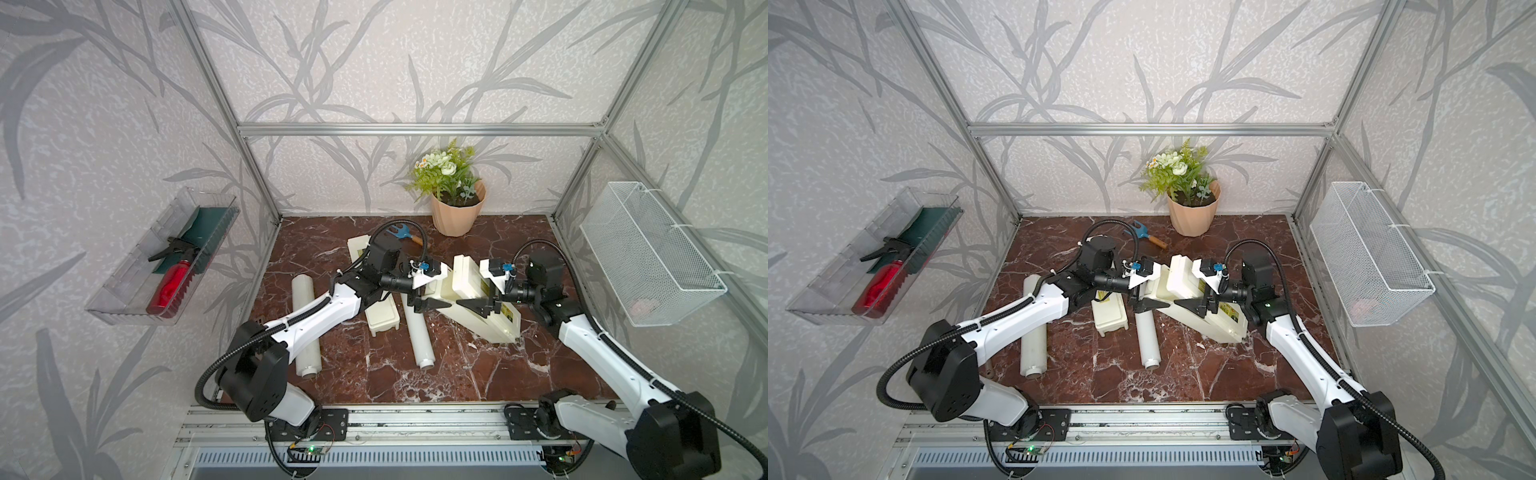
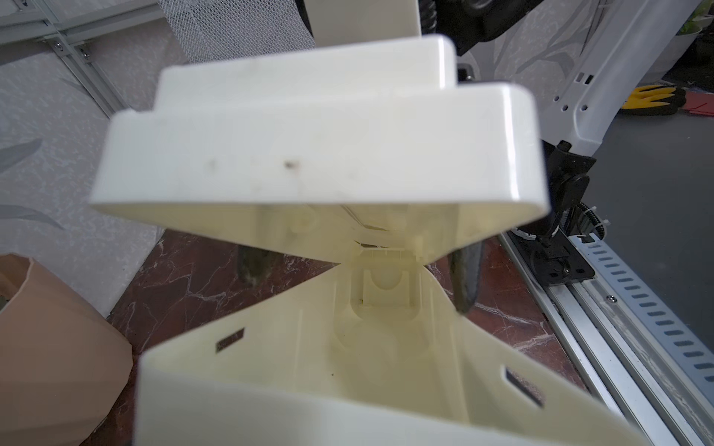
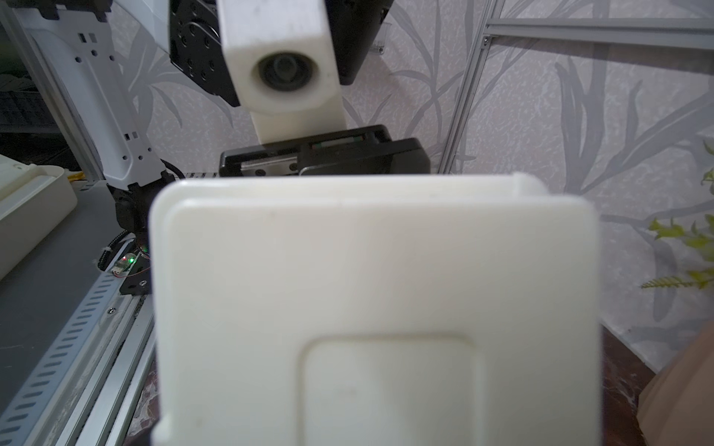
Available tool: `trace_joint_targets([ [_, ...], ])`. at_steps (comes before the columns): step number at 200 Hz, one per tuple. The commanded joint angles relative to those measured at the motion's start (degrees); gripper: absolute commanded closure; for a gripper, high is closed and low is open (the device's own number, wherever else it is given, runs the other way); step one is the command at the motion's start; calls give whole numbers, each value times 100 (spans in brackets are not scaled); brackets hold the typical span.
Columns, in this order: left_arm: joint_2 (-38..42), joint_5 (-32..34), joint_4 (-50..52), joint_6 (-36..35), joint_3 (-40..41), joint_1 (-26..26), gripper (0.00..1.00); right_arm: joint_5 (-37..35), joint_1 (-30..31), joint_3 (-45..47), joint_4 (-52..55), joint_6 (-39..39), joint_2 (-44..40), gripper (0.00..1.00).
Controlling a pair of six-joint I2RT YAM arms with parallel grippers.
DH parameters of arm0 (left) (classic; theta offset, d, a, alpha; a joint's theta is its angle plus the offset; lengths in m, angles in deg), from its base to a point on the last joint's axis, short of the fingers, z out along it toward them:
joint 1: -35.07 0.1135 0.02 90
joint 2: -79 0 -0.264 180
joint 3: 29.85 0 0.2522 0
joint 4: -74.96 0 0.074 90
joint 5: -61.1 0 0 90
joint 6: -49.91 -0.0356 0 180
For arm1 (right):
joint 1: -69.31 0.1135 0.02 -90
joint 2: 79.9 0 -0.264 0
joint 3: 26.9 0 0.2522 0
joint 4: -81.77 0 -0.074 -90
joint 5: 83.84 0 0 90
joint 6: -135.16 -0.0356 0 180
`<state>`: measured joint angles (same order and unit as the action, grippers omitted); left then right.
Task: Put plastic wrap rolls into dispensers
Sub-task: Open the lid of the plastic wrap cutting box.
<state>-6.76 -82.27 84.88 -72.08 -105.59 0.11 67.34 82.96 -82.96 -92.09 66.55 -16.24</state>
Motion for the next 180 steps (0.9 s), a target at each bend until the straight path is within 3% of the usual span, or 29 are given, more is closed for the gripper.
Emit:
trace_joint_targets([
  [1,99,359,-233,-222,159,300,100,166,-232,-56,-551,-828,-284,76],
  [28,1,465,-294,-90,88,338,100,-9,-231,-128,-160,-568,-334,77],
  [66,-134,551,-954,535,247,774,100,-1280,-297,-399,924,351,-719,75],
  [94,-146,512,-882,543,287,1089,100,-1323,-566,-525,1120,333,-886,74],
  [133,-196,485,-959,615,304,1149,100,-1730,-688,-954,1750,623,-695,74],
  [153,-283,452,-1249,861,321,1141,100,-2364,-688,-1185,2250,678,-366,73],
  [180,-348,521,-1429,1039,297,1106,100,-3741,-688,-1332,2688,592,233,68],
])
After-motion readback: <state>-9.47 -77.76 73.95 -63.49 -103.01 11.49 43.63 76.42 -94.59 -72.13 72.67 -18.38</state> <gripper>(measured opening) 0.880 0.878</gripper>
